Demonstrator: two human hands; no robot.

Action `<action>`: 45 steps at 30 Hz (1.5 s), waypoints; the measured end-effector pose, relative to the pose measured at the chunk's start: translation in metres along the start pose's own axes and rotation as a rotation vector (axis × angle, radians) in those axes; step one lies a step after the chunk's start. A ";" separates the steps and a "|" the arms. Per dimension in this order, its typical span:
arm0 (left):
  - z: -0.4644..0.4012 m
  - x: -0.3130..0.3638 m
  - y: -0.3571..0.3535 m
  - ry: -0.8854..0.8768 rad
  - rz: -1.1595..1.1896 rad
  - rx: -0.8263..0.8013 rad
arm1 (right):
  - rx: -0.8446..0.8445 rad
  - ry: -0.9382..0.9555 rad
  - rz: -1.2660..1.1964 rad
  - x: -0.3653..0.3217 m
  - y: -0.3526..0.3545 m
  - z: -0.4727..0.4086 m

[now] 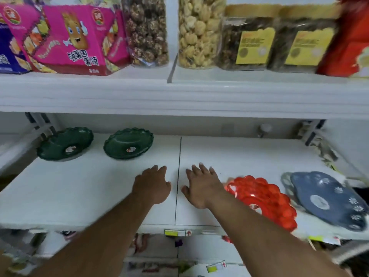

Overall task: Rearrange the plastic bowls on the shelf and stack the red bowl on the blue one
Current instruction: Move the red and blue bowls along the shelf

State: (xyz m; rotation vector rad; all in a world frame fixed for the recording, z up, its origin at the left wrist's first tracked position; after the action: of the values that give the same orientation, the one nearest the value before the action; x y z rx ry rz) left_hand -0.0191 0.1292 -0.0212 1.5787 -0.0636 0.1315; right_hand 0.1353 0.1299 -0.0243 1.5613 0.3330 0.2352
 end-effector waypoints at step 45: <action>0.201 0.321 -0.076 0.186 0.216 0.110 | 0.143 -0.506 -0.212 0.390 -0.007 0.330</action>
State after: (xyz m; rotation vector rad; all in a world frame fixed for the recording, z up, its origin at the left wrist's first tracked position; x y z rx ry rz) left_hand 0.3171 -0.0569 -0.0582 1.6600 -0.0825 0.4572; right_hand 0.6156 -0.0404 -0.0607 1.6501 0.1147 -0.3526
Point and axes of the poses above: each hand's wrist, its own z-axis away from the middle knuckle, its own y-axis out of the back of the hand, x = y × z, the point moved 6 cm from there along -z, towards the middle knuckle, and after that the axes turned 12 degrees about x, right-handed, at the moved point
